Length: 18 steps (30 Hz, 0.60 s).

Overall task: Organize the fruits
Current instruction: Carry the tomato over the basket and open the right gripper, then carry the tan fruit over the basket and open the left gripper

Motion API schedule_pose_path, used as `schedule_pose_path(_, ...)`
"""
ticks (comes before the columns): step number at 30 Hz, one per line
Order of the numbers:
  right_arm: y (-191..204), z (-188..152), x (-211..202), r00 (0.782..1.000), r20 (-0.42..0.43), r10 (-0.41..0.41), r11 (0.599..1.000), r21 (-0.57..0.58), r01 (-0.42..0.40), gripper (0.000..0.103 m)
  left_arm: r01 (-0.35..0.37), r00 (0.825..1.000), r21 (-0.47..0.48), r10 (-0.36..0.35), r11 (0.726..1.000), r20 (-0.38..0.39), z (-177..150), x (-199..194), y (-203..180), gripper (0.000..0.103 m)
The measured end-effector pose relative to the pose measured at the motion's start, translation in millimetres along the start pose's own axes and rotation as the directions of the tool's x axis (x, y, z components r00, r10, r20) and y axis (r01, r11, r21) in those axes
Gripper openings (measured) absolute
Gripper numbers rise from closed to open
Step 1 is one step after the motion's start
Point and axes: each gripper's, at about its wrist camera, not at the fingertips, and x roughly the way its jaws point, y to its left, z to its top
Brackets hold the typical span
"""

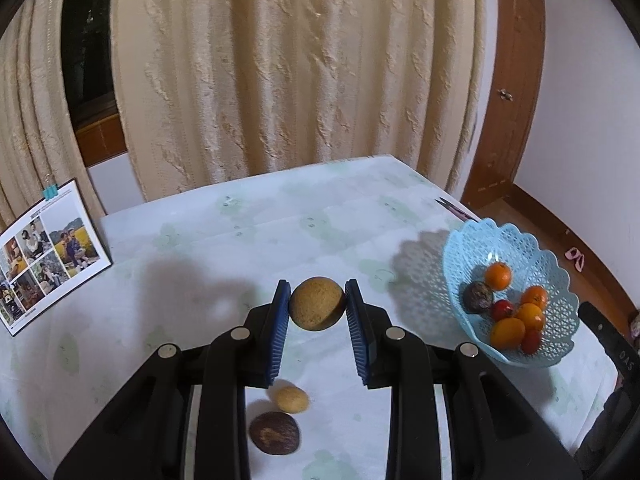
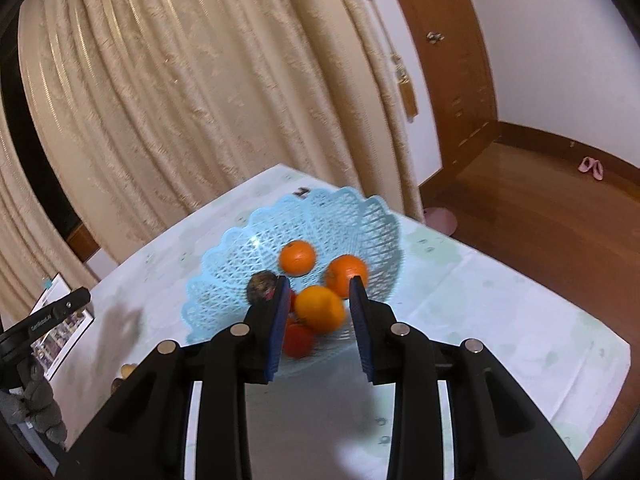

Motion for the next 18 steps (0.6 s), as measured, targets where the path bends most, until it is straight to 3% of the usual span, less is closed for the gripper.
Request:
schedule_pose_path(5, -7, -5, -8, 0.997, 0.061, -0.044, 0.999, 0.01, 0.043, 0.046, 0.006, 1.0, 0.032, -0.006, 0.999, 0.005, 1, -1, -19, 0.028)
schedule_pose_path(18, -27, -12, 0, 0.993, 0.076, -0.09, 0.995, 0.051, 0.086, 0.051, 0.02, 1.0, 0.115, -0.019, 0.993, -0.004, 1, 6, -61, 0.028)
